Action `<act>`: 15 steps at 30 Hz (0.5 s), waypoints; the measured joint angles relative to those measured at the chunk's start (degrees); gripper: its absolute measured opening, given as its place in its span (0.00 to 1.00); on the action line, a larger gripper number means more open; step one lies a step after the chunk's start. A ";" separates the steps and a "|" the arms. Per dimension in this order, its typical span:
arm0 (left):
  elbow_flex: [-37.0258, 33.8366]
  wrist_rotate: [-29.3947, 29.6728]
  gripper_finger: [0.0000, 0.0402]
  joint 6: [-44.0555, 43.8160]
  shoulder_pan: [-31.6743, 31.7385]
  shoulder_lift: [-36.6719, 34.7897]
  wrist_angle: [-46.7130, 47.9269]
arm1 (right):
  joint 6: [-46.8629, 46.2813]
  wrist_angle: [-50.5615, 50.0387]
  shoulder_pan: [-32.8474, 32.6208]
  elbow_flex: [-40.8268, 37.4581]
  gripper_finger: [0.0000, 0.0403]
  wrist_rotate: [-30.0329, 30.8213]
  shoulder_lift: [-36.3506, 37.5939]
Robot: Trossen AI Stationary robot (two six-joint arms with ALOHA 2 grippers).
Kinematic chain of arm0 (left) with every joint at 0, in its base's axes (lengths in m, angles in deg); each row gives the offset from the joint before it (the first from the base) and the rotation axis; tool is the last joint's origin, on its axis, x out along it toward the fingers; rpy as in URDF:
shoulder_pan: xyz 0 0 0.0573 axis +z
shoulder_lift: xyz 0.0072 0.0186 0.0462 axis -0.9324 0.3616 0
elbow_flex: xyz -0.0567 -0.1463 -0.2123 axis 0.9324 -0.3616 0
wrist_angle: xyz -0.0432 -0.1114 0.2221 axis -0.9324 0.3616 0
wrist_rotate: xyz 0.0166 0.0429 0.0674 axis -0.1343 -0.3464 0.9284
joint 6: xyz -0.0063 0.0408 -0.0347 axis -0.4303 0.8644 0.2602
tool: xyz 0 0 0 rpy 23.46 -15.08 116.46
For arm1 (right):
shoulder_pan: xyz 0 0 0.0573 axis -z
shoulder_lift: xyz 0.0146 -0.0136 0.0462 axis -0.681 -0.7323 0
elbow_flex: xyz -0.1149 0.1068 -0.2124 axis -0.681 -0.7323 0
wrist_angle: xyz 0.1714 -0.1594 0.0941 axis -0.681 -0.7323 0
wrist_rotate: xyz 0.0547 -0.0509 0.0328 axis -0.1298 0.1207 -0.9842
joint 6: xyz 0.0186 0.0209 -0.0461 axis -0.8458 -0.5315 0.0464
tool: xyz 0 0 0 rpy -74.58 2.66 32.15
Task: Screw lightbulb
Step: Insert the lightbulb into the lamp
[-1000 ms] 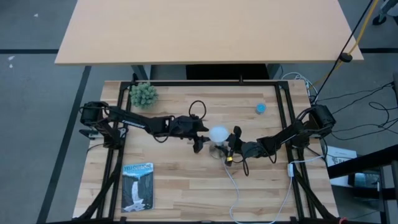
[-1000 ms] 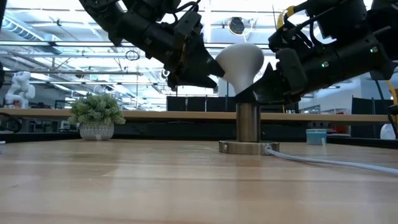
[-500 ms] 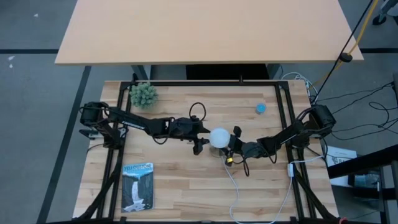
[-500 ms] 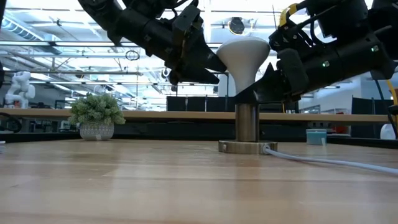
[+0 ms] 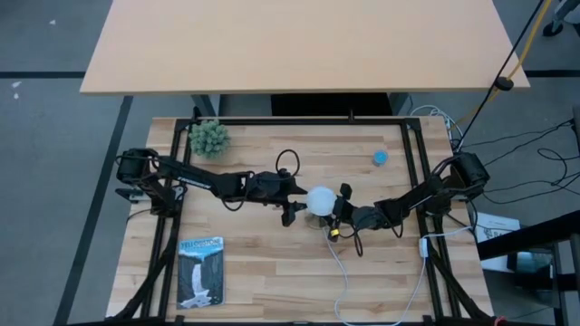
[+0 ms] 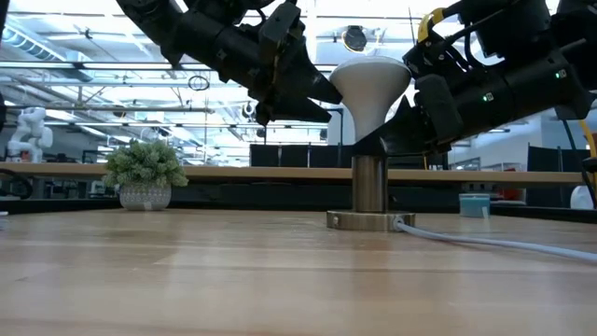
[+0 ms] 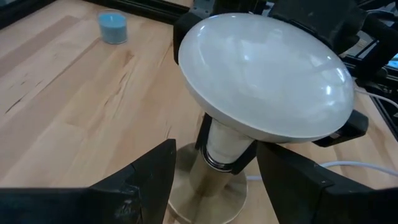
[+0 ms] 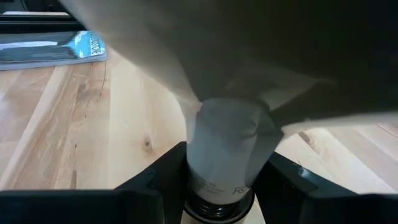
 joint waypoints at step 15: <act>0.02 -1.09 0.57 3.16 -1.56 0.02 4.13 | 0.03 -0.02 0.00 0.02 0.37 -0.04 0.00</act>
